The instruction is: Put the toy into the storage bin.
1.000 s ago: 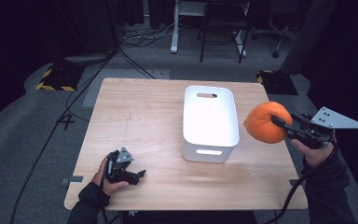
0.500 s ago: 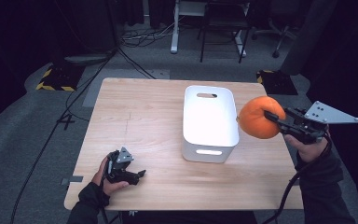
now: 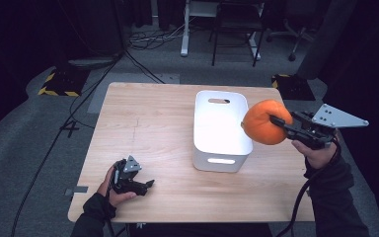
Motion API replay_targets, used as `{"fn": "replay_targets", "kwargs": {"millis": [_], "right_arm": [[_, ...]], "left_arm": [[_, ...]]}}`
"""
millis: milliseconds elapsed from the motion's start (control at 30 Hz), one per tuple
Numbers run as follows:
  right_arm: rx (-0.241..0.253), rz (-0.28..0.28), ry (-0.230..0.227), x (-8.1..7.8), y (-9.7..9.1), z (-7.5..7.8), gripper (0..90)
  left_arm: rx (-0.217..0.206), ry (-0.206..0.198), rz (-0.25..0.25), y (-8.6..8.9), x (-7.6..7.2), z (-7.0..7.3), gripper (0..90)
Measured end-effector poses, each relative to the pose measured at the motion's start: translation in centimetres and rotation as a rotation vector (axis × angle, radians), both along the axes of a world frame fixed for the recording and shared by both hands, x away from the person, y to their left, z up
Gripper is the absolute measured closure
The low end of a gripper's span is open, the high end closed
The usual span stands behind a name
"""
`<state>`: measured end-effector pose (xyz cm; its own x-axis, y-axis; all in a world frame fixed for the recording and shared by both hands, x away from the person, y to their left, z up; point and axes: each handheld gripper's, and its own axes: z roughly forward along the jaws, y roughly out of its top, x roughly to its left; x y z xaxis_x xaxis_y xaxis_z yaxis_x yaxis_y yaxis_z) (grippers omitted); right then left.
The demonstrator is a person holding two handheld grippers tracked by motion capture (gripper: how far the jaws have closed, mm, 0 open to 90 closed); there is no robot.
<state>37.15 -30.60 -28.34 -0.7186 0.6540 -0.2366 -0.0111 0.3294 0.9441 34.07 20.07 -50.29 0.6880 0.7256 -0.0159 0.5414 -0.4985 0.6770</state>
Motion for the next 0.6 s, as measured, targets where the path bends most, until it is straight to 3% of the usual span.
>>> {"fn": "replay_targets", "kwargs": {"millis": [600], "right_arm": [[-0.011,0.048,0.012,0.7,2.8,-0.1,63.7]], "left_arm": [[0.0,0.0,0.0,0.0,0.0,0.0,11.4]]}}
